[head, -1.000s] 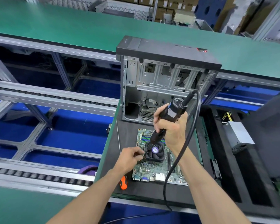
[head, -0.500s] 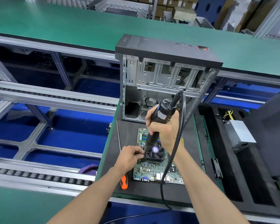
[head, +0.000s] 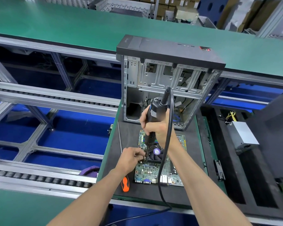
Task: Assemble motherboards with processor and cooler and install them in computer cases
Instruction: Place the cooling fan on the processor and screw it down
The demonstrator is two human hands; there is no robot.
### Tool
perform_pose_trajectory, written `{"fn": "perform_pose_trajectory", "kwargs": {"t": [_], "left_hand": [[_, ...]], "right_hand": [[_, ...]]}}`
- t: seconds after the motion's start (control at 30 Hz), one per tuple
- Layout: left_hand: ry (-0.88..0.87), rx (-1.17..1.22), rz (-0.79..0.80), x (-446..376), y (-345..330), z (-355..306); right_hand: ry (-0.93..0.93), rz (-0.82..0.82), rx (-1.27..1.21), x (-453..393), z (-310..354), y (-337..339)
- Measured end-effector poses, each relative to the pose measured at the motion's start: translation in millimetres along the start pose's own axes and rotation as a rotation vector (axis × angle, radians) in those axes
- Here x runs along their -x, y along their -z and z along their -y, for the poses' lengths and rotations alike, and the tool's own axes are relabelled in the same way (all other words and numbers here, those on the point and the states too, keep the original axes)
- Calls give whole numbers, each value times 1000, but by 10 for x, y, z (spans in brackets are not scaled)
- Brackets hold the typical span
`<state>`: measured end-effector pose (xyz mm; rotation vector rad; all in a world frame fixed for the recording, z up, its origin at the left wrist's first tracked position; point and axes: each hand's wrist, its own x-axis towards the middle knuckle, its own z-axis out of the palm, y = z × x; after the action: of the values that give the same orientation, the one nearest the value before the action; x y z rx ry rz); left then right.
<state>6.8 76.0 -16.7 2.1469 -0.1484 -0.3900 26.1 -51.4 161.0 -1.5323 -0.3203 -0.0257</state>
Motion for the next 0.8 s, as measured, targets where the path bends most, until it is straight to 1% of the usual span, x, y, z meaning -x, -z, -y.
{"fn": "perform_pose_trajectory", "kwargs": {"t": [0.2, 0.47, 0.53, 0.6, 0.67, 0.7, 0.73, 0.8], "left_hand": [[25, 13, -12, -11, -14, 3], [5, -3, -9, -9, -9, 22], [1, -42, -8, -23, 0, -5], [-24, -61, -55, -57, 9, -80], [-111, -63, -127, -114, 12, -213], [-170, -81, -126, -158, 7, -298], [-221, -116, -84, -218, -8, -394], [-273, -215, 80, -353, -63, -595]], "right_hand": [[38, -21, -18, -8, -38, 49], [63, -12, -84, 64, 31, 135], [111, -55, -143, 64, 100, 222], [179, -122, -192, 26, 203, 401], [244, -182, -177, -20, 293, 619], [262, -212, -150, -32, 329, 710], [266, -241, -130, -37, 347, 777], [243, -288, -116, -22, 332, 875]]}}
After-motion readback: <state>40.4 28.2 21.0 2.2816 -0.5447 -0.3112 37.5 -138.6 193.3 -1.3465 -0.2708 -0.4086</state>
